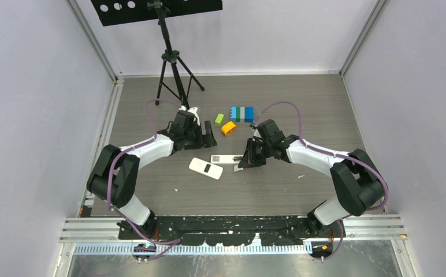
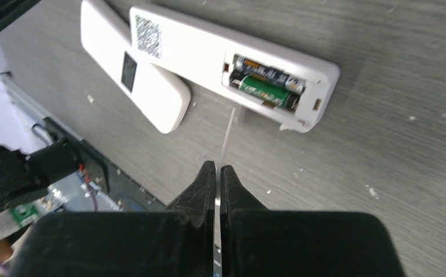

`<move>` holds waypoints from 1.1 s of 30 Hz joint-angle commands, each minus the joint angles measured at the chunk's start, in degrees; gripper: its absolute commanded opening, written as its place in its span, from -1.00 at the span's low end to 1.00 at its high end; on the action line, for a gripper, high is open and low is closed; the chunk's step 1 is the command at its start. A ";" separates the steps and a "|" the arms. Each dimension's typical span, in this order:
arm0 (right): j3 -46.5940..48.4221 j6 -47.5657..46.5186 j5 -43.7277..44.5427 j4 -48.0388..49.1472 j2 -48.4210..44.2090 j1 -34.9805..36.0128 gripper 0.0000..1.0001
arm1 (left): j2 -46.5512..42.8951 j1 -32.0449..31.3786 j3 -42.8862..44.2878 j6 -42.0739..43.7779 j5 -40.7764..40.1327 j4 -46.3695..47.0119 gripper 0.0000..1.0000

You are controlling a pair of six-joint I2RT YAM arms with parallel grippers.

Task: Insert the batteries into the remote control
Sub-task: Adjust the remote control at the center of the board, then load the battery cover into the remote control.

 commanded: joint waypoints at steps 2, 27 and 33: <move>-0.94 0.24 -12.03 3.95 -5.15 -5.03 -0.99 | -1.70 0.27 -1.70 -0.42 0.11 0.48 0.64; 0.29 4.73 -18.14 16.71 7.84 -10.84 -0.99 | 1.20 0.19 -2.73 -7.49 8.34 -0.51 -0.13; 0.92 2.88 -17.18 14.42 8.78 -10.84 -0.99 | 1.14 0.21 -2.69 -7.13 8.41 -0.58 -0.28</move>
